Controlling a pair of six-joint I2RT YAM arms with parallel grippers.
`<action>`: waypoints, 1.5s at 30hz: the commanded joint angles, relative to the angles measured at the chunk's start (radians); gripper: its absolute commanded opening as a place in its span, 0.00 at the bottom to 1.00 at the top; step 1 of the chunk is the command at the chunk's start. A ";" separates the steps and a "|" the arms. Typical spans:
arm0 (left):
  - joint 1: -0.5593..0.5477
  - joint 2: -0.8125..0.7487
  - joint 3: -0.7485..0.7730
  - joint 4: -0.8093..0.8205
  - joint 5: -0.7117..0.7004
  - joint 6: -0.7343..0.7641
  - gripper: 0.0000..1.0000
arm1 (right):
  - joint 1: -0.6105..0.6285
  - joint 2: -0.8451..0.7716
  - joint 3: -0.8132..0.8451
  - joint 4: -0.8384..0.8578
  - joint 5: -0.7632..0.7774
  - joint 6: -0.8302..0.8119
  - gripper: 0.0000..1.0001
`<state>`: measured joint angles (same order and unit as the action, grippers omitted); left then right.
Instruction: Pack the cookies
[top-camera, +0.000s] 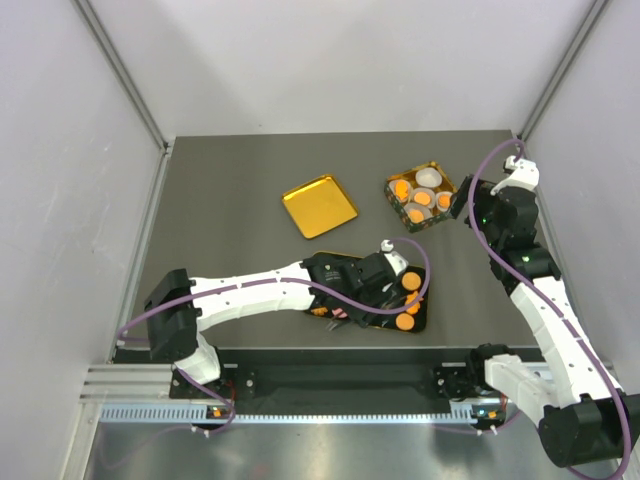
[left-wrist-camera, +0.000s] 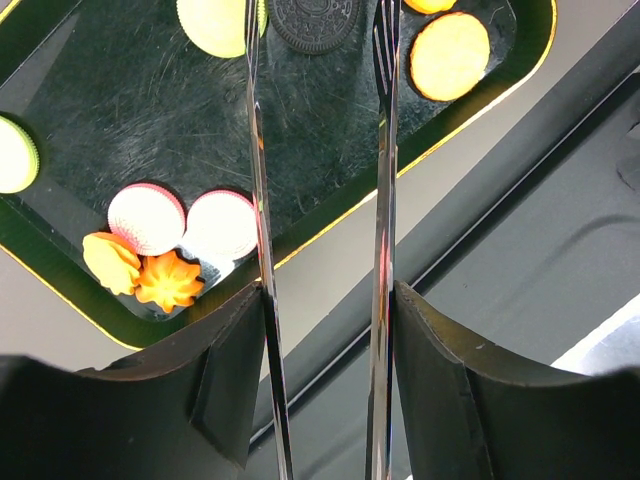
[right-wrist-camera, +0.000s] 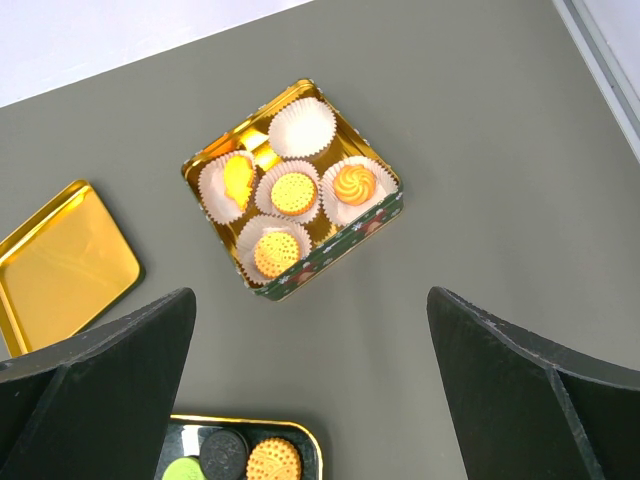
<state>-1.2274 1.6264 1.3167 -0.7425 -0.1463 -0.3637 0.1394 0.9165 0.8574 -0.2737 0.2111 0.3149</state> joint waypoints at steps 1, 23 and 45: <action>-0.001 0.004 0.009 0.040 0.007 0.006 0.56 | -0.014 -0.021 0.008 0.027 -0.007 -0.007 1.00; 0.017 0.023 -0.002 0.057 0.036 0.011 0.54 | -0.014 -0.021 0.008 0.027 0.001 -0.010 1.00; 0.026 0.038 0.019 0.043 0.031 0.023 0.46 | -0.014 -0.022 0.008 0.024 0.005 -0.010 1.00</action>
<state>-1.2057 1.6787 1.3148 -0.7254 -0.1162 -0.3500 0.1394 0.9165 0.8574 -0.2737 0.2123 0.3145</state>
